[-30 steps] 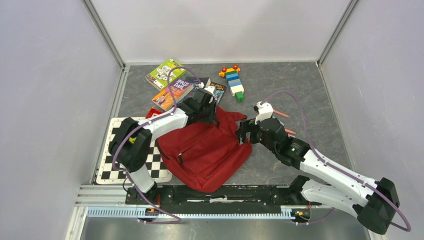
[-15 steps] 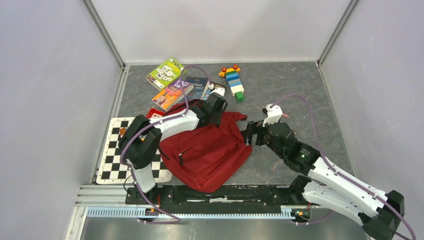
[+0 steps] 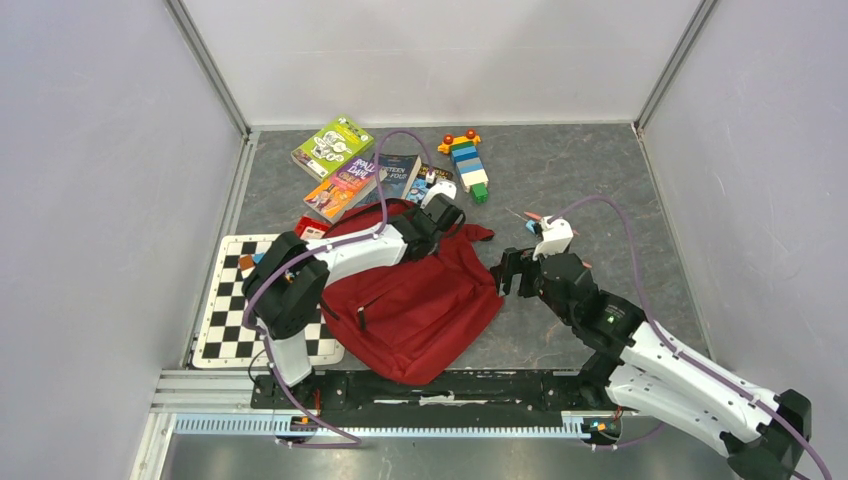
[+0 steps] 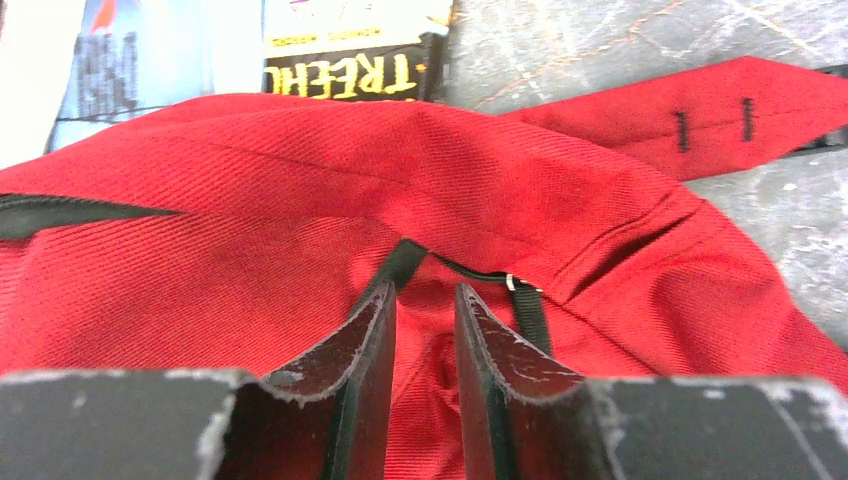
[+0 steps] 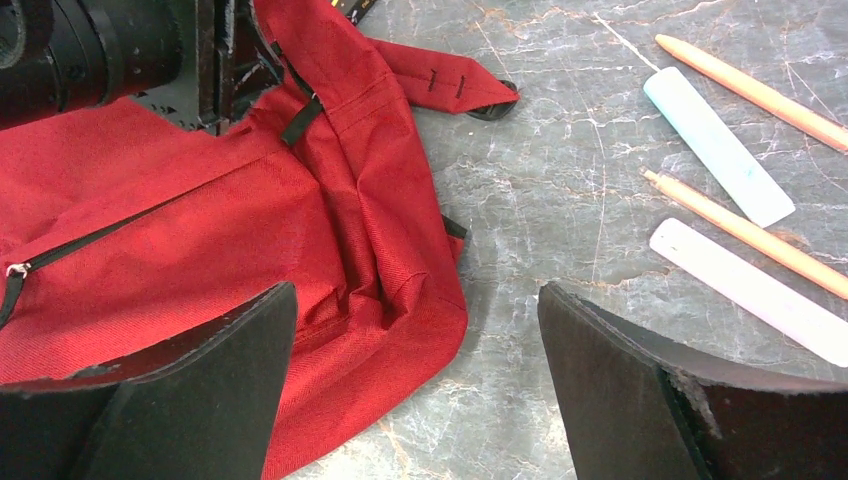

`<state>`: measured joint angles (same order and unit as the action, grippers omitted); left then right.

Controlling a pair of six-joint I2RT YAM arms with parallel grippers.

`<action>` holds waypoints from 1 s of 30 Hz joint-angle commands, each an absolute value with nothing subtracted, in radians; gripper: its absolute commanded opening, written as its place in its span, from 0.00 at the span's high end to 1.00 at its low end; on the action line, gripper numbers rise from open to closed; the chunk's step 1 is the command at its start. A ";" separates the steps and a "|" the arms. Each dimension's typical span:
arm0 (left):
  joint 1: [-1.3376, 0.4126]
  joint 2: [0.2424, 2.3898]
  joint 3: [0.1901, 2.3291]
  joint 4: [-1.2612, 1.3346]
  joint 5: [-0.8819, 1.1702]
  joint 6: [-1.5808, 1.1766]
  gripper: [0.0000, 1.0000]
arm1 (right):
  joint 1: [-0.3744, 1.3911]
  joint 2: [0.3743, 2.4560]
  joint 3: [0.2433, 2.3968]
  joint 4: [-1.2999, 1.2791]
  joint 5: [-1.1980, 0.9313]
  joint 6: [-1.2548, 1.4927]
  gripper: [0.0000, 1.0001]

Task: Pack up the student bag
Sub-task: Unzip the student bag at the center of the board.

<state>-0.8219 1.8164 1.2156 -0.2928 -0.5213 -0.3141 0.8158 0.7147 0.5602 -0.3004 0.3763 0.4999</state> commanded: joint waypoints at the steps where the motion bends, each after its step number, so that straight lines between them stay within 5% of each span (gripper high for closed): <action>1: -0.822 1.761 1.204 -0.308 -0.650 -0.277 0.65 | 0.815 0.731 0.583 -0.280 0.370 0.493 0.05; 12: -0.818 1.795 1.194 -0.282 -0.604 -0.199 0.63 | 0.815 0.790 0.603 -0.262 0.331 0.494 0.05; 21: -0.811 1.804 1.193 -0.287 -0.505 -0.202 0.71 | 0.815 0.799 0.604 -0.250 0.342 0.503 0.05; 30: -0.810 1.780 1.170 -0.308 -0.566 -0.183 0.98 | 0.814 0.834 0.611 -0.223 0.311 0.486 0.05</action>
